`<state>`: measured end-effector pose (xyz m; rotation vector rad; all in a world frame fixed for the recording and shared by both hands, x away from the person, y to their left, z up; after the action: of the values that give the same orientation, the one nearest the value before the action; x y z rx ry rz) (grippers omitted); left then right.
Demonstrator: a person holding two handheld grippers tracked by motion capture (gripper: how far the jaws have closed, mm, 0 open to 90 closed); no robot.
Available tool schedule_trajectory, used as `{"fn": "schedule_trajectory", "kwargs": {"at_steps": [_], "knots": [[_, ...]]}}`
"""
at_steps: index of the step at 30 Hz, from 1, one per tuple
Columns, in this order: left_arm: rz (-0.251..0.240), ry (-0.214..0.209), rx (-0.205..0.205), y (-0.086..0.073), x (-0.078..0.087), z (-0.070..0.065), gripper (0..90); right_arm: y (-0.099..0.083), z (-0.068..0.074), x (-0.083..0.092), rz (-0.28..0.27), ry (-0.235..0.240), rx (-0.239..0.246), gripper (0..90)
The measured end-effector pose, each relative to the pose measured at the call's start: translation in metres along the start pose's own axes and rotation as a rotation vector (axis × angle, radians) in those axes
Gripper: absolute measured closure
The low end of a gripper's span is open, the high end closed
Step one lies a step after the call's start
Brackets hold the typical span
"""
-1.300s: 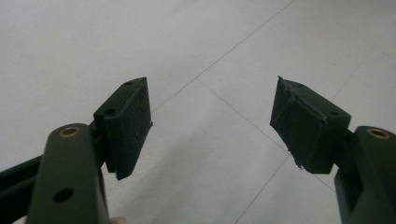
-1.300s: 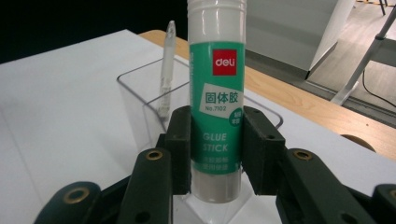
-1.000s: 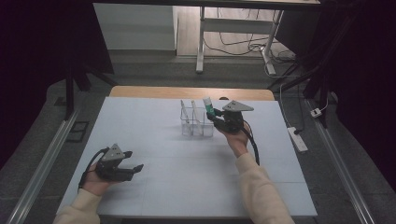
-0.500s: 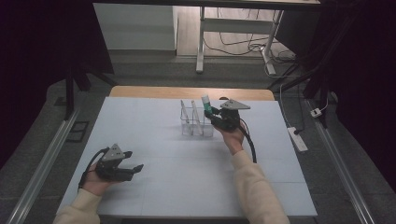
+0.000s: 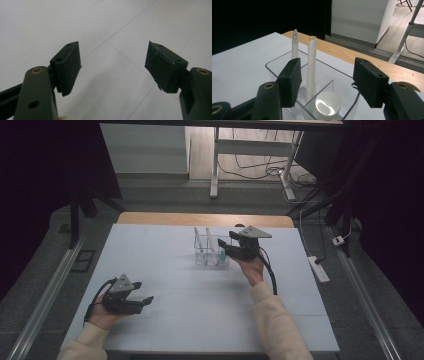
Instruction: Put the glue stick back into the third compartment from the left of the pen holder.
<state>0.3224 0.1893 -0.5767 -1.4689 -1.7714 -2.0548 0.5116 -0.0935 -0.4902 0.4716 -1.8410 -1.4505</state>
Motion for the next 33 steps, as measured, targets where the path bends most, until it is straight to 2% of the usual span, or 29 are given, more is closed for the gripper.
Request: {"fn": "schedule_trajectory", "kwargs": {"at_steps": [12, 24, 33], "knots": [[0.004, -0.003, 0.001, 0.000, -0.001, 0.000, 28.3, -0.006, 0.000, 0.021, 0.035, 0.030, 0.040, 41.4], [0.008, -0.004, 0.001, -0.001, -0.001, 0.000, 28.1, -0.036, -0.002, 0.053, 0.101, 0.057, 0.052, 42.5], [0.006, -0.004, 0.003, 0.000, -0.001, 0.000, 28.1, -0.058, 0.000, 0.091, 0.159, 0.071, 0.075, 42.4]]}}
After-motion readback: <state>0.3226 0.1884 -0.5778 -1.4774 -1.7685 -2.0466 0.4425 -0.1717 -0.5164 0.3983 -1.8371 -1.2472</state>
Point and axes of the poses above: each handheld gripper's, and its own axes: x roughly backward along the jaws, y roughly out of its top, z roughly to its left, the point moved 9 cm from there along -x, roughly forward along the jaws, and after that the axes turned 7 degrees about x, right-handed, at the moved point
